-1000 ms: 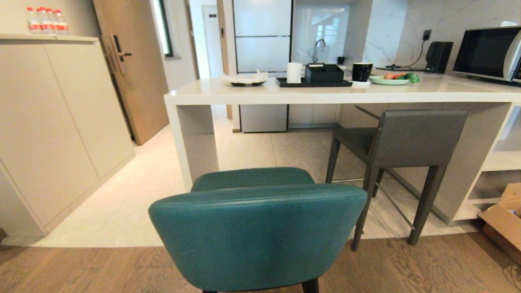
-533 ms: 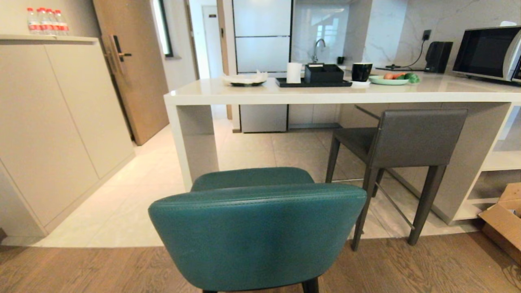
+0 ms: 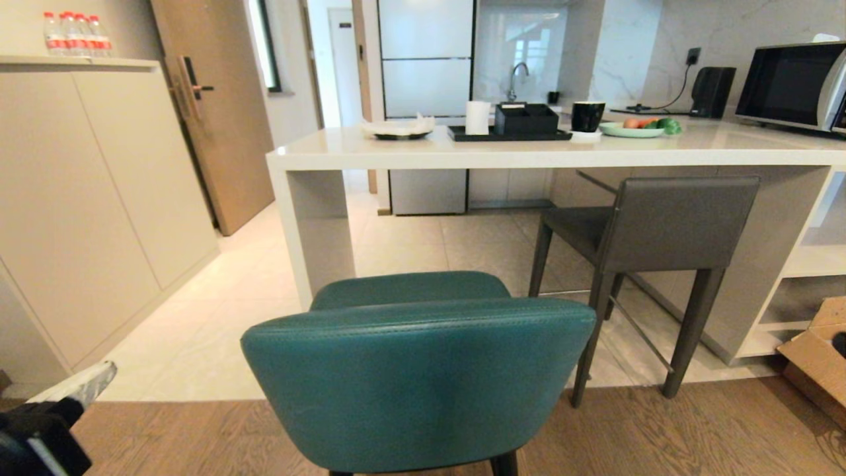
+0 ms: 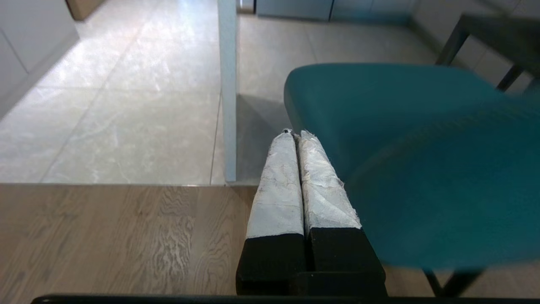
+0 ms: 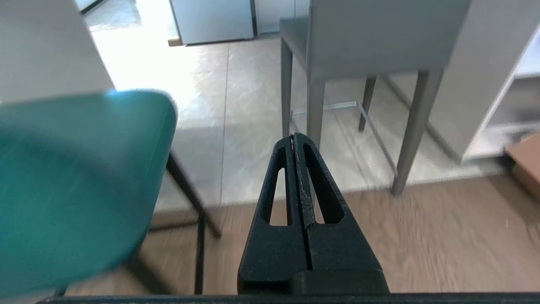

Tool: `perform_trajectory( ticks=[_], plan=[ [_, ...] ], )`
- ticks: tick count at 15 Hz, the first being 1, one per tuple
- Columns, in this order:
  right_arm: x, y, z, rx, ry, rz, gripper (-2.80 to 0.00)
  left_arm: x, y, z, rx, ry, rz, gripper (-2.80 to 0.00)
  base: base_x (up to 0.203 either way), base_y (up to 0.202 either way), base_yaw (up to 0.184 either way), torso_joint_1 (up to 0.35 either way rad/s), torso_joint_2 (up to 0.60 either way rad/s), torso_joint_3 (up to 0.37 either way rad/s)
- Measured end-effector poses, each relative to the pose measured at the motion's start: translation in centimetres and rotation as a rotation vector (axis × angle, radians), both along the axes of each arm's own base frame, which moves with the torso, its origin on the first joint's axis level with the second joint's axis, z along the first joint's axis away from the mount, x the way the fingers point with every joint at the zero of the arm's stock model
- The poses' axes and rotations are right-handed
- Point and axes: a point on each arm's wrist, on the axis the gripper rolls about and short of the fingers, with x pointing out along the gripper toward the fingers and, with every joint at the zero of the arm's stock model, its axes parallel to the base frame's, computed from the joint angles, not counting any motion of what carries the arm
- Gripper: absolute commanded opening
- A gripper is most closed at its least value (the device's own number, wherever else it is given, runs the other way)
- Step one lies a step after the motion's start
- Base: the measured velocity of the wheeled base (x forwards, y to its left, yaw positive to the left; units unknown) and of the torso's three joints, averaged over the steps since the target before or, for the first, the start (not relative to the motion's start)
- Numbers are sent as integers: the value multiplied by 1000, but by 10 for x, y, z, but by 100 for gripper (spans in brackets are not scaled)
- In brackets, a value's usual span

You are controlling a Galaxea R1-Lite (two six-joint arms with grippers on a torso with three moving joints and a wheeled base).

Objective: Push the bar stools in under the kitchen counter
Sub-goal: Push the blue chair back under the dining table

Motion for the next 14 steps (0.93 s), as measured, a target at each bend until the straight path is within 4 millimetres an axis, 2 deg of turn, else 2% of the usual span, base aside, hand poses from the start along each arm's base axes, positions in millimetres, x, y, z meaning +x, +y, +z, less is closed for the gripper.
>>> perform_trajectory(
  ticks=[3, 5, 8, 11, 14],
  plan=[
    [64, 16, -5, -17, -37, 14, -280, 60, -5, -24, 7, 49, -11, -280, 0, 0, 0, 0, 0, 0],
    [87, 46, -15, -10, -80, 75, -280, 84, -8, -42, 6, 51, -41, -280, 0, 0, 0, 0, 0, 0],
    [107, 78, -38, 6, -77, 133, -280, 97, -13, -56, -1, 13, -116, -280, 0, 0, 0, 0, 0, 0],
    [122, 102, -65, -13, -31, 196, -280, 102, -21, -68, 1, 64, -158, -280, 0, 0, 0, 0, 0, 0],
    [130, 116, -82, -50, 8, 231, -280, 102, -33, -71, 0, 83, -214, -280, 0, 0, 0, 0, 0, 0]
  ],
)
